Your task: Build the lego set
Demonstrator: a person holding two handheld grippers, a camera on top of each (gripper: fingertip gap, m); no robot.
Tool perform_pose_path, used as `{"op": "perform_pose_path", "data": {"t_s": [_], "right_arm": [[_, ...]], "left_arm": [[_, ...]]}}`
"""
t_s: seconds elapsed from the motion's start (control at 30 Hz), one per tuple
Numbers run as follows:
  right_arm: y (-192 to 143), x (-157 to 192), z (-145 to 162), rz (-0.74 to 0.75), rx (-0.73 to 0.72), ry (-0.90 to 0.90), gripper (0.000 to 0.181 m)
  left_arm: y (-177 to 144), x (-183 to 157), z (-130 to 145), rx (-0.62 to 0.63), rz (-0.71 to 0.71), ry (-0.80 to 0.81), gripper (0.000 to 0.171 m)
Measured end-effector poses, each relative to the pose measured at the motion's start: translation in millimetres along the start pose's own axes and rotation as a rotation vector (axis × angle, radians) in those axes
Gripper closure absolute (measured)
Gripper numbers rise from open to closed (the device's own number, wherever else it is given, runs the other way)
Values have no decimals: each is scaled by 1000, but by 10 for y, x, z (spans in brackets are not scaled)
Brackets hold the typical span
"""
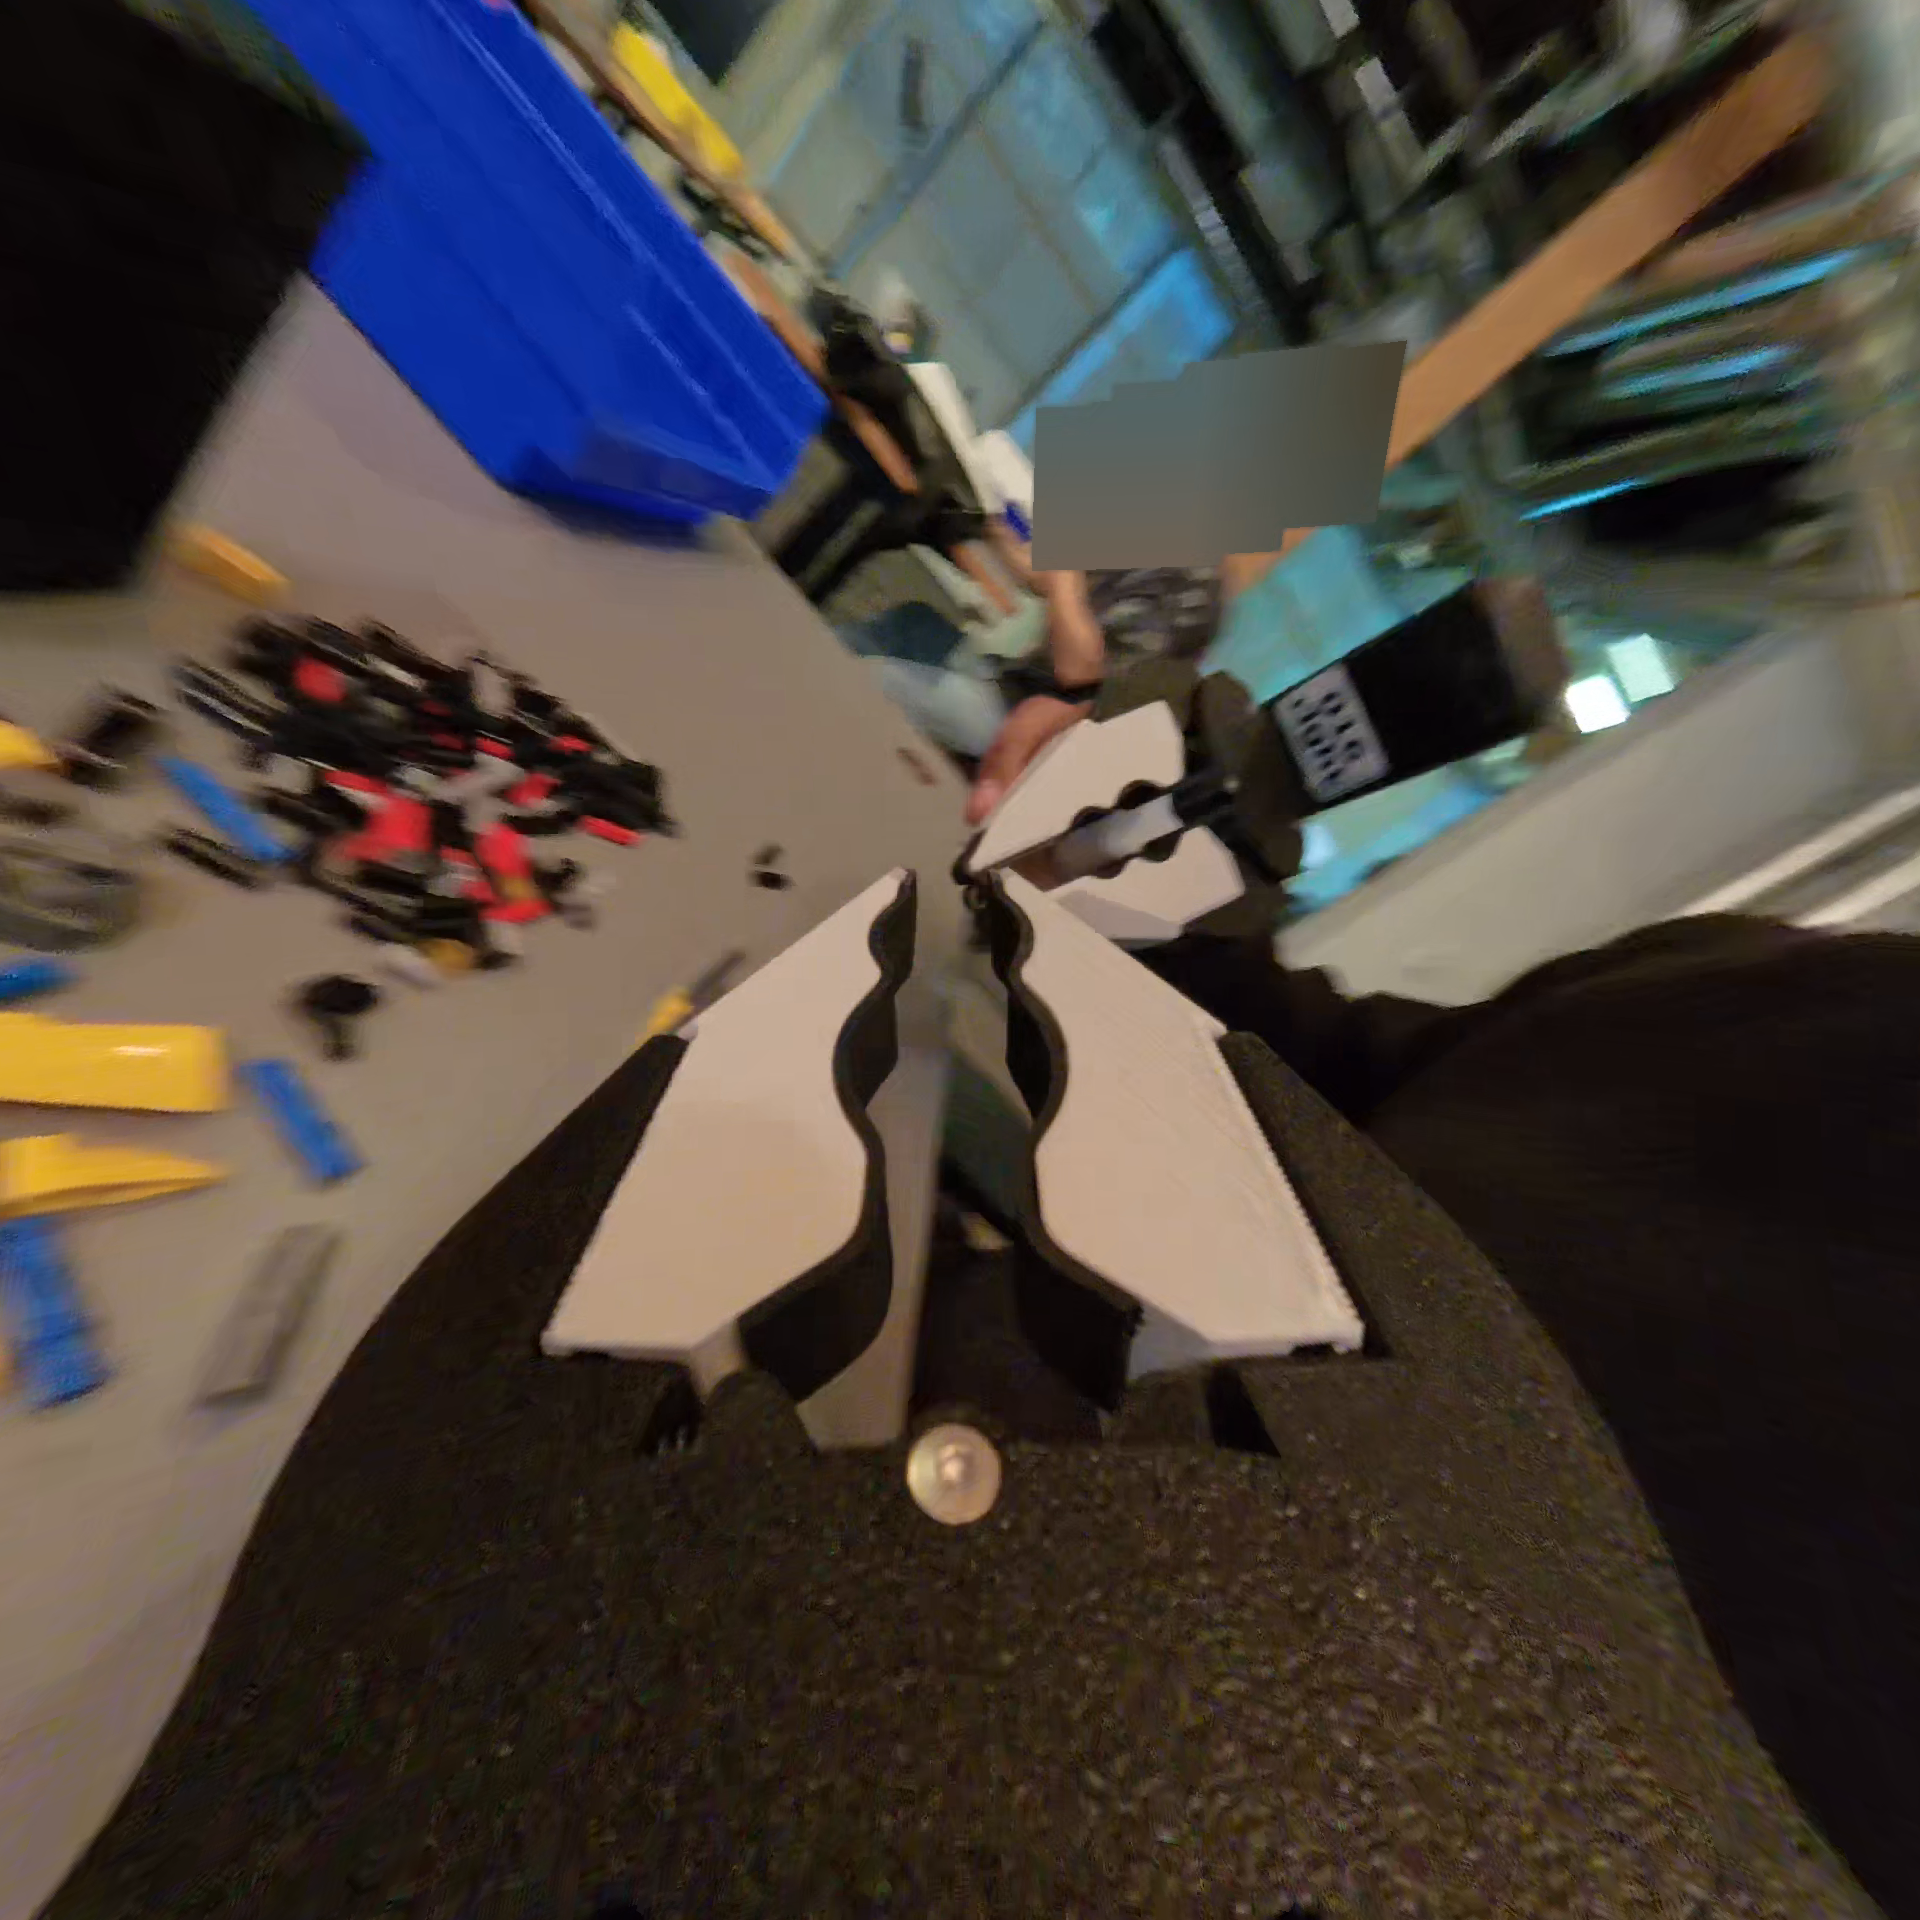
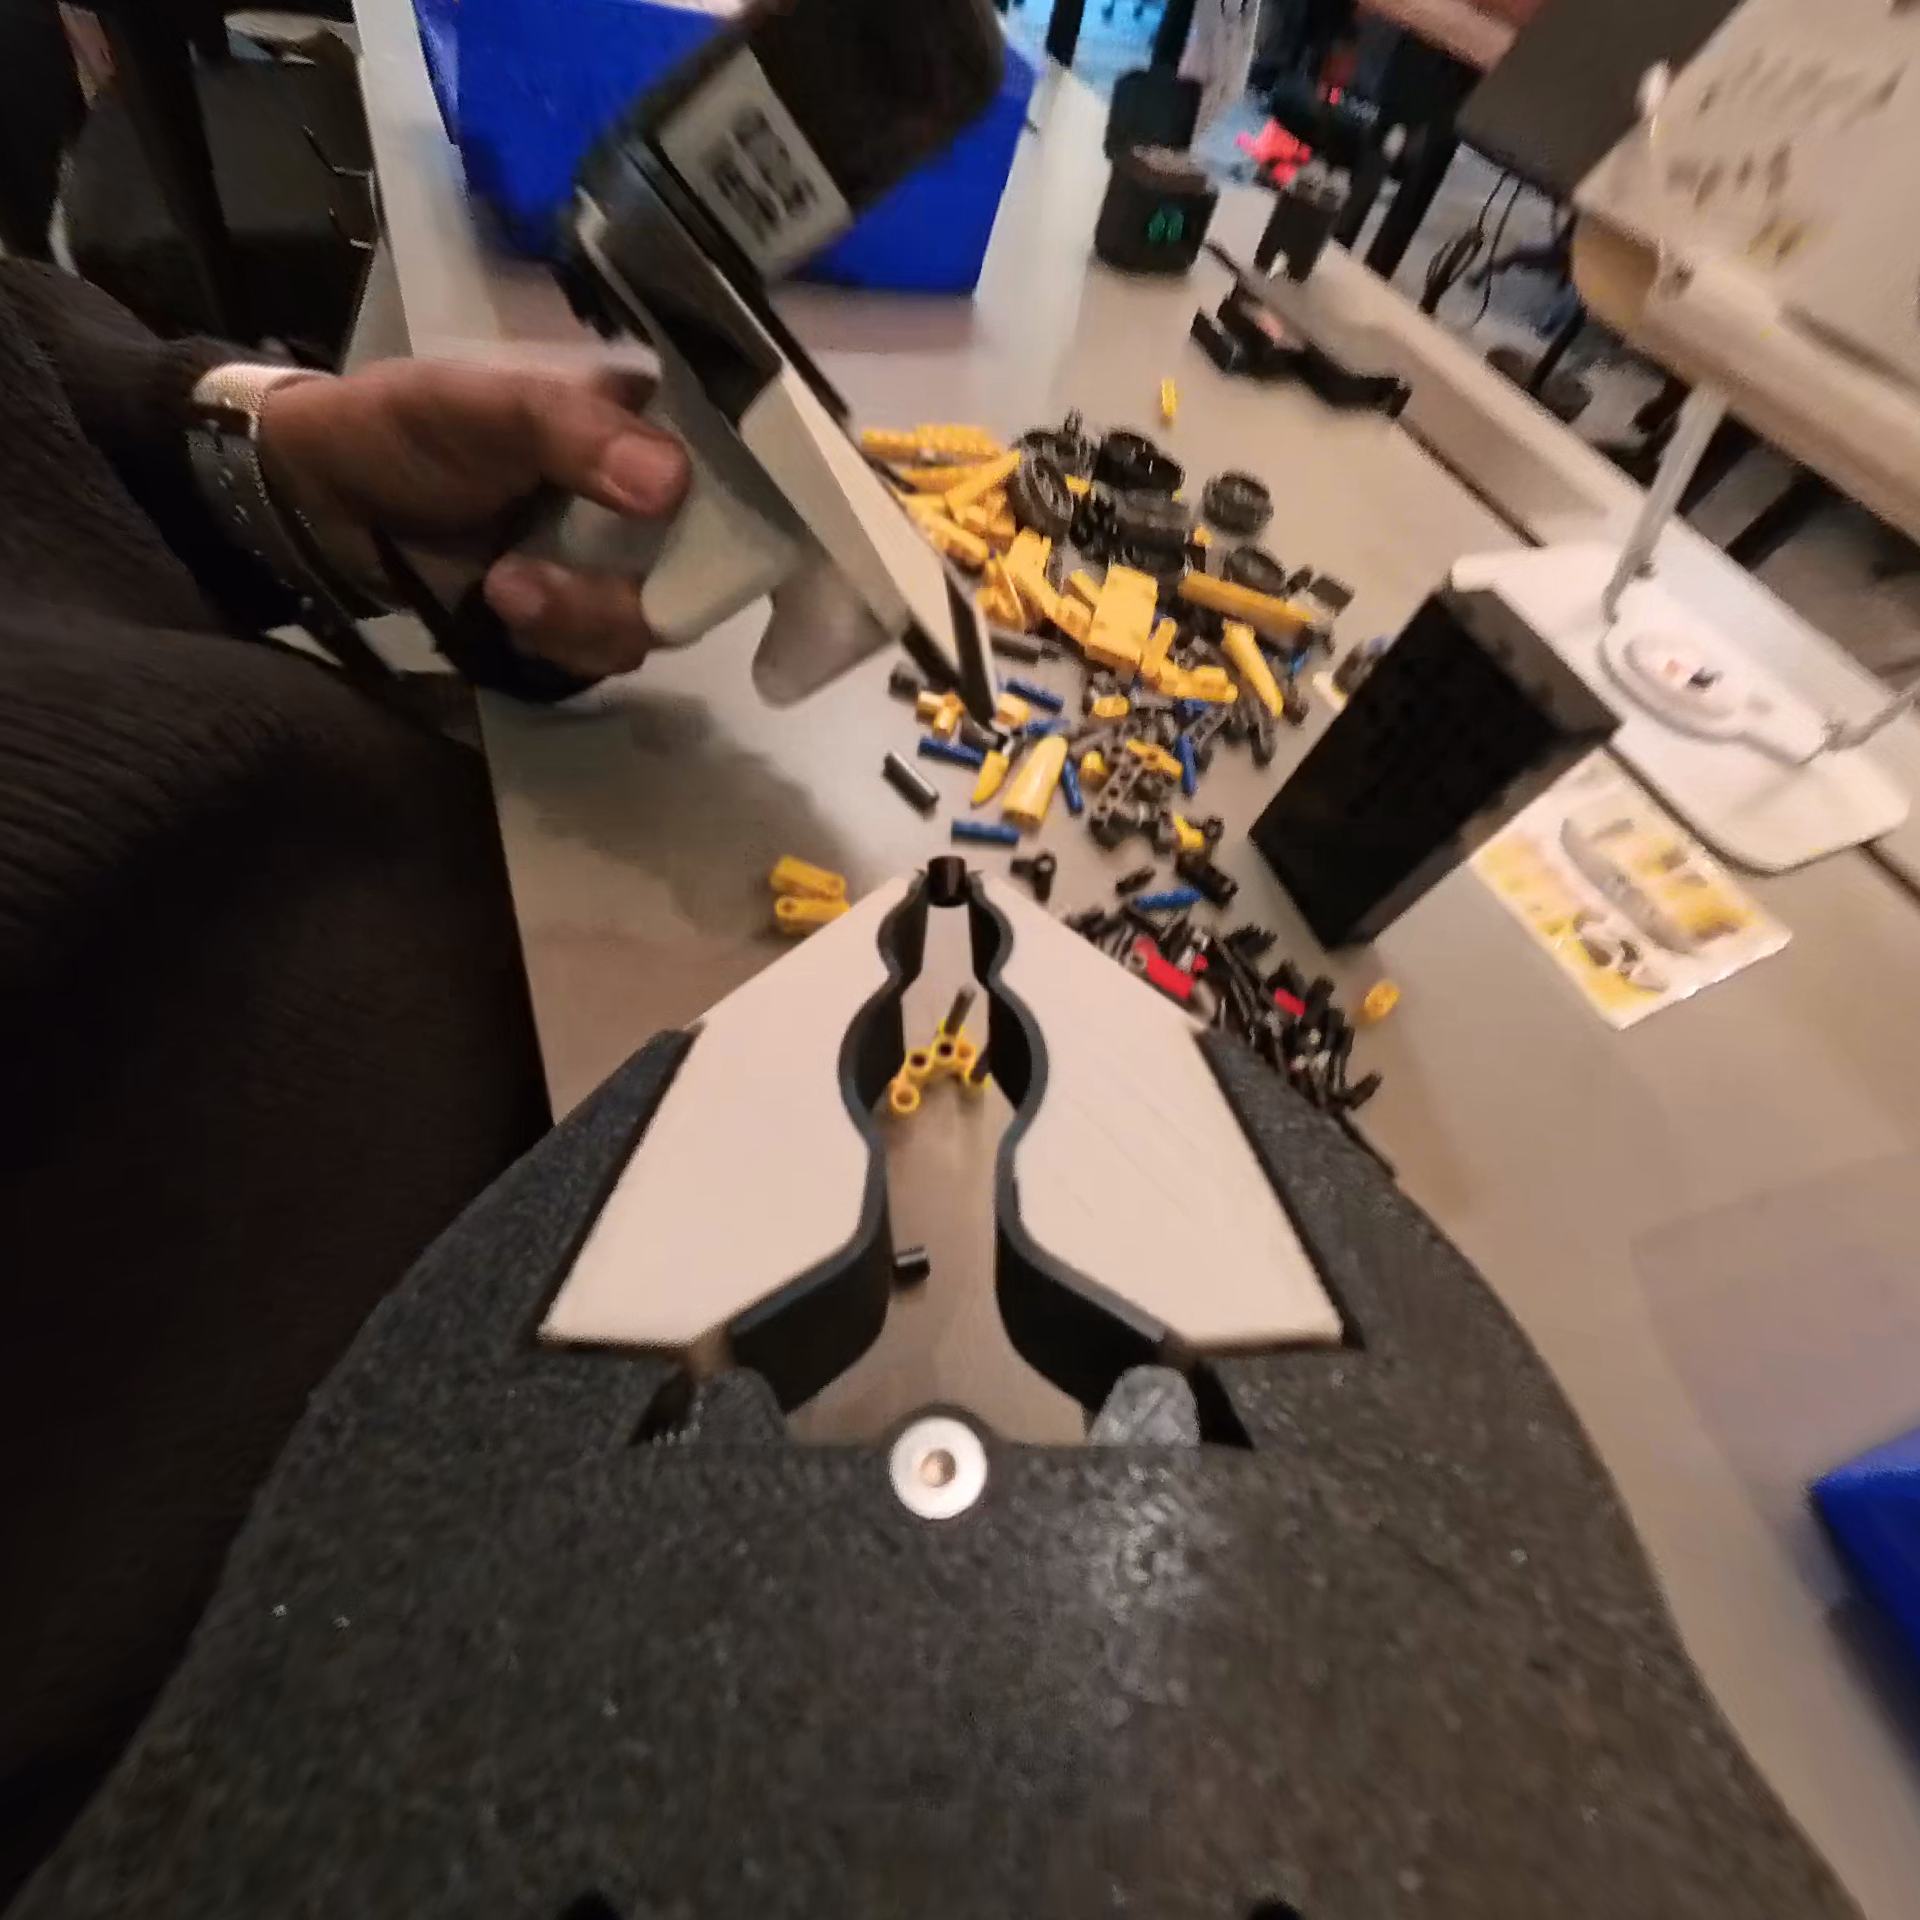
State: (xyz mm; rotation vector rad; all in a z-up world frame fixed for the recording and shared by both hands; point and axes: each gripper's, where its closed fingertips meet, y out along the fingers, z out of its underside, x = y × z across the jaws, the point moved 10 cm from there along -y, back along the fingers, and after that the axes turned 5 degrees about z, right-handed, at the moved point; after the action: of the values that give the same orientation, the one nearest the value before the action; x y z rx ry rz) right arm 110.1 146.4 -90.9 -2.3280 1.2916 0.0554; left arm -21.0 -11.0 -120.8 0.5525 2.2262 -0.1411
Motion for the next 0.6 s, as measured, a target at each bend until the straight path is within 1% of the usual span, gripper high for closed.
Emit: {"op": "perform_pose_path", "data": {"t_s": [0.07, 0.13, 0.2, 0.3, 0.43, 0.5, 0.6], "right_arm": [[7, 55, -86, 23, -25, -69, 174], [3, 105, -148, 42, -43, -132, 174], [-1, 140, -188, 68, -52, -182, 174], [7, 176, -219, 88, -56, -224, 174], [30, 203, -226, 93, -66, -229, 174], [29, 198, -232, 83, -76, -202, 174], [11, 174, -236, 52, -116, -137, 173]], "left_arm": [[59, 38, 51, -20, 113, -125, 158], [68, 79, 89, -39, 166, -197, 158], [67, 81, 104, -42, 220, -244, 157], [90, 51, 122, -20, 253, -253, 157], [122, 16, 147, -3, 303, -258, 158], [106, 36, 149, -17, 315, -287, 165], [88, 53, 142, -47, 410, -364, 166]]}}
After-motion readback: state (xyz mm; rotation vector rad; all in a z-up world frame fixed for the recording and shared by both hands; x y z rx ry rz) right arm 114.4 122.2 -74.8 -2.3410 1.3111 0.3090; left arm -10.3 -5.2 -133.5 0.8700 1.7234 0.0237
